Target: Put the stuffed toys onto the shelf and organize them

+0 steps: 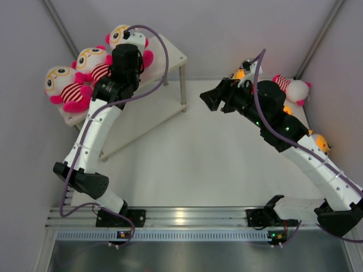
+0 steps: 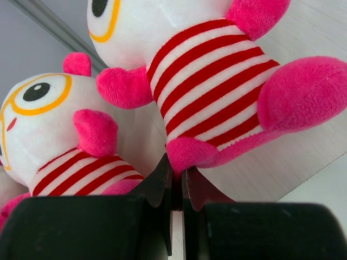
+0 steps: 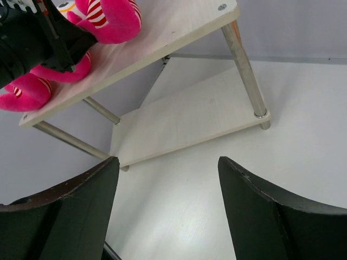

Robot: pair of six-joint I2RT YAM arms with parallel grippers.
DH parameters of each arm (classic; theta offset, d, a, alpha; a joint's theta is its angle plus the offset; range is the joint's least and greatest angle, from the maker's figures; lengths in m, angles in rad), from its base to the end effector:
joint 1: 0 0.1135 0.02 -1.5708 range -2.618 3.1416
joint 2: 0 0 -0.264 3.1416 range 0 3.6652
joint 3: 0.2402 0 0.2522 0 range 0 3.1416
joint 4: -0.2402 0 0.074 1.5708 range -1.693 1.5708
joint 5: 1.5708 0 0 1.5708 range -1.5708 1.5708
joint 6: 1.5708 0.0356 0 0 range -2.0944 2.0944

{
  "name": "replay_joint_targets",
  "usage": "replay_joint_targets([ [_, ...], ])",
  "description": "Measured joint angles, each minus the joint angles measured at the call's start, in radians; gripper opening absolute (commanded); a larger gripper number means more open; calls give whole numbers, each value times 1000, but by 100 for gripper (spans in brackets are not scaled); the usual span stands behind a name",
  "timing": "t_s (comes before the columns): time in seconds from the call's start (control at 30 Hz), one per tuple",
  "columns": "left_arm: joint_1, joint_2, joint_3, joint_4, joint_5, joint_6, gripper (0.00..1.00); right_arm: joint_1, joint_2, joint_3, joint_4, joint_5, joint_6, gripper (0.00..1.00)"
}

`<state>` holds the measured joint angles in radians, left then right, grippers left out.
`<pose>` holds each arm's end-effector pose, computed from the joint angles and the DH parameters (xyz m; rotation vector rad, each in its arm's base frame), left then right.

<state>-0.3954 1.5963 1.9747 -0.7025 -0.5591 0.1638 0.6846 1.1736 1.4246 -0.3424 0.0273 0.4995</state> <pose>0.3127 -0.1101 0.4905 0.1414 1.8548 0.3681 0.1938 0.1569 0.4659 -0.1390 1.7319 0.8651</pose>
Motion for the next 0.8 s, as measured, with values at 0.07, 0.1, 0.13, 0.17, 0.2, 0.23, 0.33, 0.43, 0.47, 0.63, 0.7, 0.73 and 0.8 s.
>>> replay_joint_targets([
  [0.07,0,0,0,0,-8,5,6,0,0,0,0,3,-2,75],
  [0.1,0,0,0,0,-10,8,9,0,0,0,0,4,-2,75],
  [0.13,0,0,0,0,-11,11,11,0,0,0,0,5,-2,76],
  [0.17,0,0,0,0,-11,14,16,0,0,0,0,6,-2,76],
  [0.2,0,-1,0,0,-11,16,17,0,0,0,0,6,-2,76],
  [0.23,0,-1,-1,0,-10,18,19,0,0,0,-1,7,-2,76],
  [0.33,-3,-2,-2,0,-5,22,31,0,0,0,-6,13,-2,77],
  [0.43,-6,-2,-2,1,5,19,33,0,0,0,-8,15,-2,77],
  [0.47,-6,-2,-2,1,11,19,33,0,0,0,-9,16,-2,77],
  [0.63,-7,-8,-2,2,43,18,37,-1,0,0,-13,18,-2,77],
  [0.7,-9,-11,-2,3,47,20,40,-1,0,0,-16,18,-2,78],
  [0.73,-10,-14,-2,3,49,21,46,-1,0,0,-19,18,-2,78],
  [0.8,-12,-20,-1,3,60,27,55,-3,0,0,-20,17,-3,80],
])
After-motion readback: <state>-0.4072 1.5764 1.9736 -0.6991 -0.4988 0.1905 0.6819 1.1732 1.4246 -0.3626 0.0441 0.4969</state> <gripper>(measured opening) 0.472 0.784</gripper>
